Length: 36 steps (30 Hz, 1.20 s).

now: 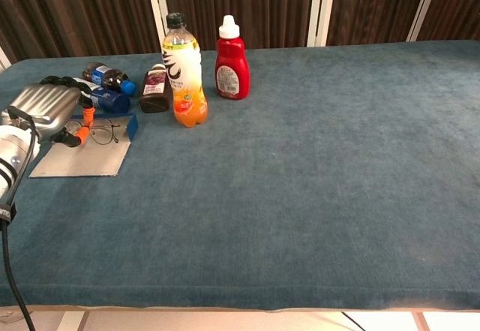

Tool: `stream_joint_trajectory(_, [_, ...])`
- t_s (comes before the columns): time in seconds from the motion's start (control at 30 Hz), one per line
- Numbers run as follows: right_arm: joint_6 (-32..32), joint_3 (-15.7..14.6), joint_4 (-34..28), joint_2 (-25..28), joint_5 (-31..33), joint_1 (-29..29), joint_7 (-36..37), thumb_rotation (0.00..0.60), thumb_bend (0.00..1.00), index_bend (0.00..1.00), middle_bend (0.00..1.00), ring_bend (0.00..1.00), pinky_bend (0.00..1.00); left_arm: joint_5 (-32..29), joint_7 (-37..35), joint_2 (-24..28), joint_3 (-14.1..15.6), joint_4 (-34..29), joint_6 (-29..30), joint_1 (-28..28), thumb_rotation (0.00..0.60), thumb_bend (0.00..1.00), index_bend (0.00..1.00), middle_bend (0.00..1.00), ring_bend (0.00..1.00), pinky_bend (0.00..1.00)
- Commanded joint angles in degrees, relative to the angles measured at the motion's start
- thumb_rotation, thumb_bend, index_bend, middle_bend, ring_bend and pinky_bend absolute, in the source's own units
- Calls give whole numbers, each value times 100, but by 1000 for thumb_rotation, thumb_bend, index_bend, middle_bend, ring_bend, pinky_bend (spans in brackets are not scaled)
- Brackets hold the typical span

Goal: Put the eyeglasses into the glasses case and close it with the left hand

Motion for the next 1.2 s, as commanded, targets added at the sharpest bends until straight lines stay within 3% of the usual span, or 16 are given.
stream_joint_trajectory(0.03, [6,-7,1,4,-17,-2,11,600,151,0,0,0,0,-53,16,-89,-25,208,-29,-70,600,463,657,141,57,75])
stream_joint_trajectory(0.3, [35,-31,-7,49,-84,-13,95,600,150,0,0,0,0,-192,-9,-215,-85,614,-161,-149,600,443,614,145,67,74])
stream_joint_trajectory(0.57, [45,-43,1,65,-112,-18,132,600,150,0,0,0,0,-353,26,-404,-202,969,-209,-242,600,416,460,136,69,75])
stream_joint_trajectory(0.9, [49,-48,6,75,-129,-19,160,600,150,0,0,0,0,-308,-217,-561,-249,1243,122,-291,600,407,407,144,81,82])
stream_joint_trajectory(1.07, [57,-57,3,82,-153,-22,175,600,150,0,0,0,0,-177,-447,-498,-222,1094,495,-220,600,395,357,143,85,85])
stream_joint_trajectory(1.2, [61,-72,-2,79,-184,-23,169,600,150,0,0,0,0,-50,-445,-269,-133,580,830,-34,600,378,351,141,84,88])
